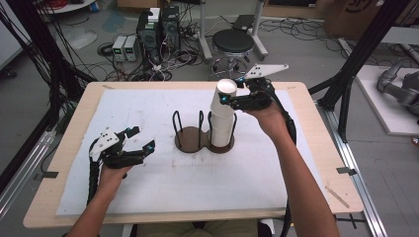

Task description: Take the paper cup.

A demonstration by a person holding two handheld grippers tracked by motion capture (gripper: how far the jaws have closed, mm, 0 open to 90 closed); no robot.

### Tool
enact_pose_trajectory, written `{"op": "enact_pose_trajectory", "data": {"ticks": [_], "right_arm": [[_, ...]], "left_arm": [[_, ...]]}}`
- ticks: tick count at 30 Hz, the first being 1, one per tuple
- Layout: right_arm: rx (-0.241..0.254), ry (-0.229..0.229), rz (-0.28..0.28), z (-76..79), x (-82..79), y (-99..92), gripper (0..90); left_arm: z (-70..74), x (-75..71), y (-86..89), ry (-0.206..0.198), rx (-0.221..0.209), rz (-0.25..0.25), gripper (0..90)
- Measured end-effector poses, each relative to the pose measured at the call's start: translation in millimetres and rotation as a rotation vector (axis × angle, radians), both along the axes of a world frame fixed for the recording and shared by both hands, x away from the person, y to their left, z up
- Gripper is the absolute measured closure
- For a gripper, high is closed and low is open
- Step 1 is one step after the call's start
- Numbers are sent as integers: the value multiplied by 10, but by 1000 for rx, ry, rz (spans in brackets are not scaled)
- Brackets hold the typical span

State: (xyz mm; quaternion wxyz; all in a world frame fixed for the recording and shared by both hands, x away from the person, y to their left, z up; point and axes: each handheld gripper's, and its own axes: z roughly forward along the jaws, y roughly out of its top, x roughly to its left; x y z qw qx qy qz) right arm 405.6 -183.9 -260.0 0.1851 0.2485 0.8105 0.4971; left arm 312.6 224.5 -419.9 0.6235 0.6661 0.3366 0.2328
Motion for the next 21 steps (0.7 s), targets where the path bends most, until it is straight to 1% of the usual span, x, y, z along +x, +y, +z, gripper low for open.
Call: {"op": "enact_pose_trajectory", "data": {"ticks": [1, 2, 4, 8, 10, 11, 13, 17, 21], "right_arm": [[12, -13, 1, 52, -29, -9, 338], [15, -15, 1, 76, -45, -18, 338], [19, -27, 0, 111, -73, -43, 339], [43, -47, -3, 178, -156, -135, 340], [48, -49, -7, 194, -184, -160, 340], [54, -61, -5, 223, -246, -222, 340], [58, -68, -7, 244, -296, -278, 340], [70, -85, -13, 270, -420, -416, 340], [63, -84, -17, 208, -569, -553, 341]], "left_arm": [[1, -2, -4, -1, 1, -3, 157], [2, -3, -7, -2, -1, -3, 157], [4, -6, -10, -5, -2, -8, 157], [3, -12, -21, -4, -1, -21, 157], [3, -15, -24, -2, 1, -27, 157], [2, -20, -36, -3, 3, -38, 157], [1, -25, -51, -2, 7, -45, 157], [2, -32, -80, -4, 11, -64, 157], [2, -37, -96, -8, 12, -76, 157]]}}
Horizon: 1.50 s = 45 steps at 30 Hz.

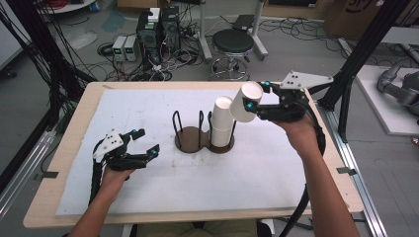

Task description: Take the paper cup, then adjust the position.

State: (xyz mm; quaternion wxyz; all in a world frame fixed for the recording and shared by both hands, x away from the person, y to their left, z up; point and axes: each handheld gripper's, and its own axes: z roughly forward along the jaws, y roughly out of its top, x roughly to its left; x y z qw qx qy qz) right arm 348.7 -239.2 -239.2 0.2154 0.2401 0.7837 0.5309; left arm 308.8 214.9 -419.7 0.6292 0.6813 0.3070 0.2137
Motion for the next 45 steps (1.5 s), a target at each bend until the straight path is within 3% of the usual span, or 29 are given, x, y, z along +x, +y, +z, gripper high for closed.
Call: {"op": "enact_pose_trajectory", "data": {"ticks": [7, 9, 15, 20, 26, 36, 45], "right_arm": [[4, 23, 2, -233, -175, -156, 341], [1, 41, 11, -414, -239, -183, 341], [-13, 47, 31, -707, -298, -186, 342], [-12, 67, 47, -876, -309, -150, 342], [-38, 65, 57, -953, -324, -88, 342], [-25, 62, 71, -952, -380, -65, 341], [-15, 57, 132, -979, -415, 68, 342]], "left_arm": [[26, -23, -16, -24, -4, -12, 151], [28, -39, -42, -25, 1, -19, 151], [37, -76, -115, -43, 36, -57, 150], [46, -93, -163, -46, 10, -78, 150], [41, -94, -235, -33, -4, -98, 142], [74, -129, -346, -41, 5, -163, 143], [94, -173, -496, -48, 5, -241, 148]]}}
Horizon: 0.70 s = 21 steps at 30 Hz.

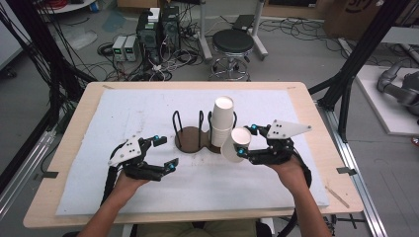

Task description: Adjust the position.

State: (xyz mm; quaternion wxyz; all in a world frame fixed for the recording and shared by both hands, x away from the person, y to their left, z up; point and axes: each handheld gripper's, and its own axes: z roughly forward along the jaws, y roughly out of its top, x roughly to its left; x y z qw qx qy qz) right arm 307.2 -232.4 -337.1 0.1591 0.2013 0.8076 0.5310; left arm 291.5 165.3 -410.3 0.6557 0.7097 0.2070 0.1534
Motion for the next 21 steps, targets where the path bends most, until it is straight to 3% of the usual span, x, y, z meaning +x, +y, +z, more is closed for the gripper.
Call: {"op": "enact_pose_trajectory", "data": {"ticks": [9, 18, 21], "right_arm": [[-4, -1, 33, -8, -55, 69, 341], [2, 17, 51, -34, -47, 144, 341], [1, 19, 64, -49, -44, 176, 341]], "left_arm": [[36, -7, -226, -7, 14, -91, 149], [33, 49, -428, -9, 23, -149, 149], [31, 74, -514, -27, 15, -173, 150]]}}
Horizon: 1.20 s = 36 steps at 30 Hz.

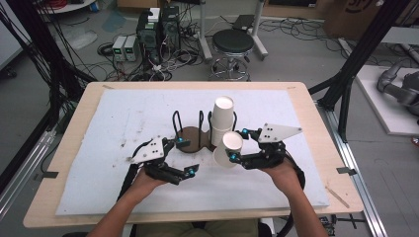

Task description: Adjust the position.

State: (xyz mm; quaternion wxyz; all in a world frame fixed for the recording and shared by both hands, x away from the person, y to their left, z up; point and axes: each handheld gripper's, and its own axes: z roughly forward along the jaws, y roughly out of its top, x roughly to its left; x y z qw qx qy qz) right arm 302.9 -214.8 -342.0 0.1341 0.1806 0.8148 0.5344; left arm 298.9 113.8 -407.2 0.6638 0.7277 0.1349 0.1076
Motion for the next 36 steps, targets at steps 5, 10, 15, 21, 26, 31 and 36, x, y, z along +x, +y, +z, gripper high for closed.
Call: {"op": "enact_pose_trajectory", "data": {"ticks": [5, 10, 15, 21, 26, 31, 36], "right_arm": [[5, 9, 13, -8, -14, 43, 341], [4, 18, 18, -15, -18, 68, 341], [2, 19, 23, -31, -17, 82, 341], [10, 31, 31, -34, -25, 106, 341], [28, 52, 44, -43, -29, 118, 342], [34, 56, 53, -50, -30, 132, 342], [49, 64, 61, -46, -30, 127, 343]], "left_arm": [[-33, 55, -165, -8, 16, -29, 150], [-53, 79, -299, 9, 16, -57, 146], [-62, 108, -375, 8, 23, -61, 146], [-89, 133, -491, 0, 42, -77, 146], [-131, 154, -550, 4, 57, -87, 146], [-150, 158, -569, 15, 59, -103, 146], [-164, 151, -584, 15, 82, -132, 198]]}}
